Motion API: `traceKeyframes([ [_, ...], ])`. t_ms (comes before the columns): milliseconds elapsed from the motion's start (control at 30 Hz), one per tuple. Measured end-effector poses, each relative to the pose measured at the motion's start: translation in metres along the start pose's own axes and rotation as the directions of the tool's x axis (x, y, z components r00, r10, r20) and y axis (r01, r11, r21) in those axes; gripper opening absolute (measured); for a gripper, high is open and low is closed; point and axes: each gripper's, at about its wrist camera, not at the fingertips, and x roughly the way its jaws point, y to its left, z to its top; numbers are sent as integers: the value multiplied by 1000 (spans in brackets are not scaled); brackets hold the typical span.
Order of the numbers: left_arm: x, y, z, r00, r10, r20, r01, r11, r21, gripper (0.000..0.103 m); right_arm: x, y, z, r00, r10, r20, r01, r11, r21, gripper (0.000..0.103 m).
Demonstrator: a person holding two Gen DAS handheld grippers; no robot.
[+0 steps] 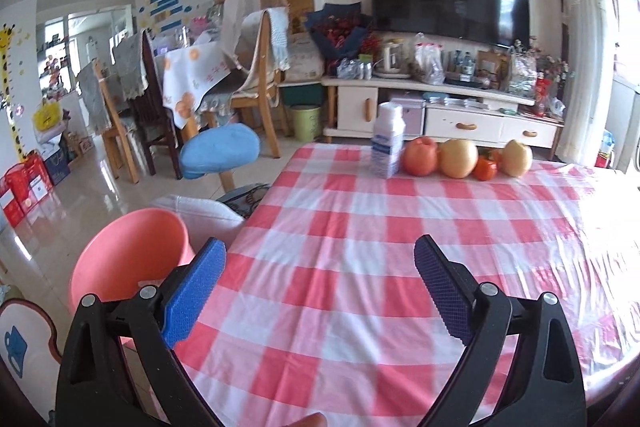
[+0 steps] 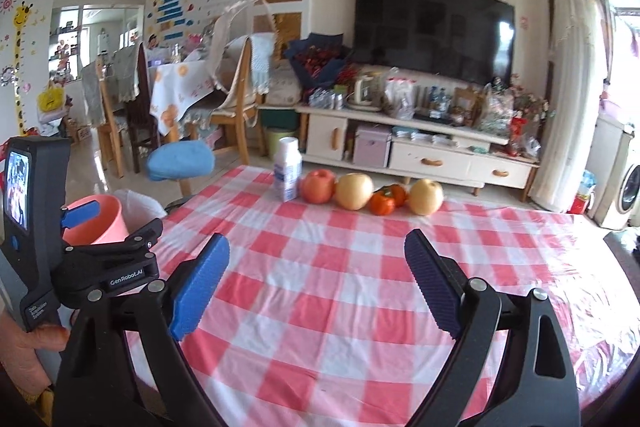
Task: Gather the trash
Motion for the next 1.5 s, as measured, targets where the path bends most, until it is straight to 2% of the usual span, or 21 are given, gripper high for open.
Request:
traceKeyframes([
  [333,-48,-36,2,996,-56,63,52,997,55,95,-49,-22,-12,992,-105,66,106,994,-1,94],
  [800,-107,-55,7,985,-97,143,85,993,87,95,-93,-36,-20,978,-182,105,181,983,20,94],
  [1233,-128,-57,10,978,-100,182,84,992,95,95,-116,-25,-20,964,-225,143,230,973,-18,95],
  [1500,-132,-54,11,978,-90,190,74,993,89,95,-118,-23,-18,963,-223,148,229,973,-22,95],
])
